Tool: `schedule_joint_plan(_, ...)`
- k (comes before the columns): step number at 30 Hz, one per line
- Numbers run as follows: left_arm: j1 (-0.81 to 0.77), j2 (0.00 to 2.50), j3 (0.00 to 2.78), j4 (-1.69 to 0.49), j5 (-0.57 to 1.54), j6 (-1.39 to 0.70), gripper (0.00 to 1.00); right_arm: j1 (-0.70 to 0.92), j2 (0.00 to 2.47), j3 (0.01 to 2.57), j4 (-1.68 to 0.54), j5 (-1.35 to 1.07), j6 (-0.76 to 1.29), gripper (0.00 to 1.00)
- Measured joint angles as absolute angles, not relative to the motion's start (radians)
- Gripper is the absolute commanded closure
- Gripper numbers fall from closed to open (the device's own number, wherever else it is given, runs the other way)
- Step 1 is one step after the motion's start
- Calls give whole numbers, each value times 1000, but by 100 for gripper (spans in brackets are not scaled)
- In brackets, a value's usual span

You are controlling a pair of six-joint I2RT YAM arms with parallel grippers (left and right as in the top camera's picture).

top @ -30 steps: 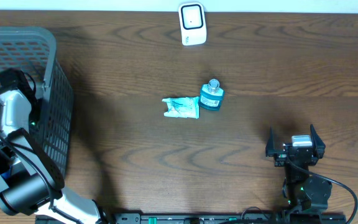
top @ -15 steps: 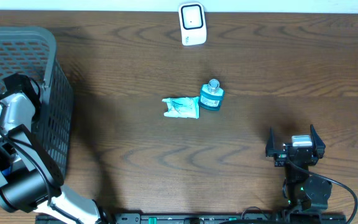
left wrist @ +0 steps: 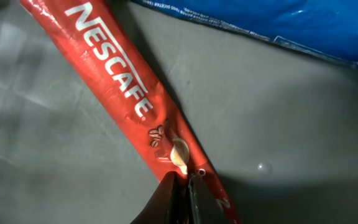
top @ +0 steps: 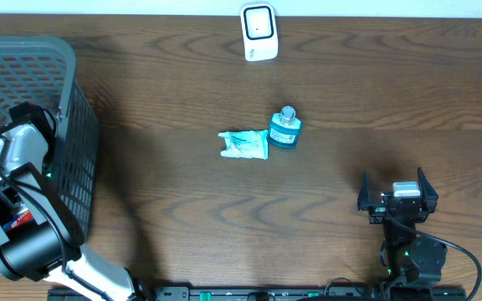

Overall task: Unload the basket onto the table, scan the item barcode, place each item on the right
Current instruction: 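Align and close the left gripper on the red Nescafe stick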

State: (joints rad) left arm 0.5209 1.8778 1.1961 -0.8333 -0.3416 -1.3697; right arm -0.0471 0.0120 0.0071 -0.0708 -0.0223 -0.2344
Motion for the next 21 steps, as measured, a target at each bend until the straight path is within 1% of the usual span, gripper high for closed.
schedule_joint_plan(5,521,1874,1203,-850,-342,-1283,93,-47,12,7,-71,-22,-234,1)
schedule_joint_plan(9,522,1815,1214,-859,-338,-1225,93,-47,12,7,-71,-22,-234,1)
schedule_joint_plan(10,522,1790,1219,-865,-338,-1216,86,-47,12,7,-71,-22,-234,1)
schedule_joint_plan(11,522,1764,1223,-868,-338,-1207,55,-47,12,7,-71,-22,-234,1)
schedule_joint_plan(12,522,1738,1228,-873,-339,-1204,35,-47,12,7,-71,-22,-234,1)
schedule_joint_plan(13,522,1710,1234,-886,-339,-1196,19,-47,12,7,-71,-22,-234,1)
schedule_joint_plan(14,522,1685,1238,-897,-339,-1192,5,-47,12,7,-71,-22,-234,1)
schedule_joint_plan(15,522,1667,1243,-912,-339,-1190,1,-47,12,7,-71,-22,-234,1)
schedule_joint_plan(16,522,1658,1244,-922,-339,-1189,2,-47,12,7,-71,-22,-234,1)
schedule_joint_plan(21,523,1658,1225,-936,-339,-1218,2,-47,12,7,-71,-22,-234,1)
